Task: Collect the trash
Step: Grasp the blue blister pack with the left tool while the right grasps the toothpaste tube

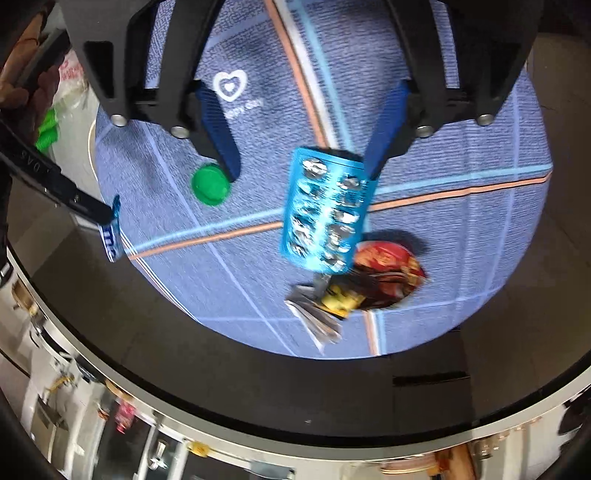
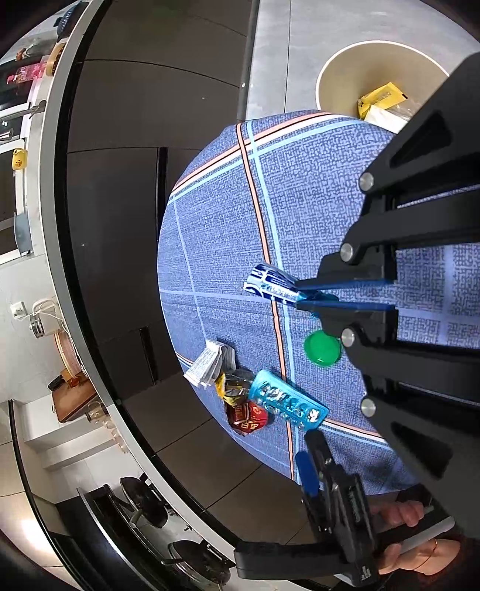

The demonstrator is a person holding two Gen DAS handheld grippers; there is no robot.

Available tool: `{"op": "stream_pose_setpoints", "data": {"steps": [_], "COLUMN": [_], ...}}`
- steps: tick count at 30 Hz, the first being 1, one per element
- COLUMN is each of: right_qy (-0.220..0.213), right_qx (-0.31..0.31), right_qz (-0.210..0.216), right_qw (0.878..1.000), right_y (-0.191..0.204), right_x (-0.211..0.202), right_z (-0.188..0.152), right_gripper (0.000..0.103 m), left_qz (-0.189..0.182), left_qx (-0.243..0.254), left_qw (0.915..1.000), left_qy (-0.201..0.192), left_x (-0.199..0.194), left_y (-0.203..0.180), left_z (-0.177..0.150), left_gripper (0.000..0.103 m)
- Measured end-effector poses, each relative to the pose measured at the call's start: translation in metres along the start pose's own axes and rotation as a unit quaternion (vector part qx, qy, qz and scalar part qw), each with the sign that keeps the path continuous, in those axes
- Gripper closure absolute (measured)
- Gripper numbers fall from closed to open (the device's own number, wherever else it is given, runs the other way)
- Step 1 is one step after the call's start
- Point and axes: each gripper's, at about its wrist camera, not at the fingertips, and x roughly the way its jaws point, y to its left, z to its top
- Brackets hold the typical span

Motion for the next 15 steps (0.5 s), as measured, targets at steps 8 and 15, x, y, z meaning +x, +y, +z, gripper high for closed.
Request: {"op": "stream_pose_setpoints", "data": {"steps": [8, 15], "right_qy": [0.005, 0.003], "right_qx": [0.002, 0.008], "right_qz": [0.008, 0.002], "right_qw": [1.000, 1.000], "right_y": [-0.001, -0.007], "right_x": [0.006, 0.004], "right_z": [0.000, 0.002], "right_gripper": [0.096, 0.096], "left_qz": [0.038, 0.068], "left_qx": [0.039, 0.114], "left_qw": [0.9982, 0.9881], "left_qy": [0.024, 0.078], "left_x": [0.022, 0.067], "left_y": [0.003, -0.016], "left_z": [0.024, 0.031], "left_gripper": [0.018, 0.019]}}
